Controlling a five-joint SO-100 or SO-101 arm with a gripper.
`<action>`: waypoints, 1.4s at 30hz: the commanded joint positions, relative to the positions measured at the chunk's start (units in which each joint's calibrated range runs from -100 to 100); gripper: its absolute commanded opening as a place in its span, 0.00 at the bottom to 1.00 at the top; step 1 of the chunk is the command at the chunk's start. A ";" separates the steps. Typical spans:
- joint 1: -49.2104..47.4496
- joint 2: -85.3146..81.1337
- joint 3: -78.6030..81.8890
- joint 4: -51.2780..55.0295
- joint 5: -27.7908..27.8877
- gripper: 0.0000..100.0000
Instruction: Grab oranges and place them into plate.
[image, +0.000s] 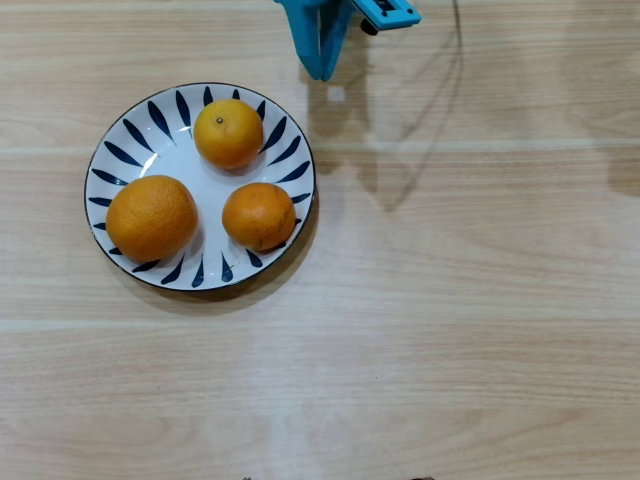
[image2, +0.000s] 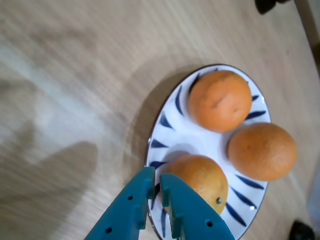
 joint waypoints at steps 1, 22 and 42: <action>-0.54 -17.44 11.49 0.78 6.85 0.02; -7.64 -22.85 29.33 2.93 16.36 0.02; -7.64 -22.85 29.33 2.93 16.36 0.02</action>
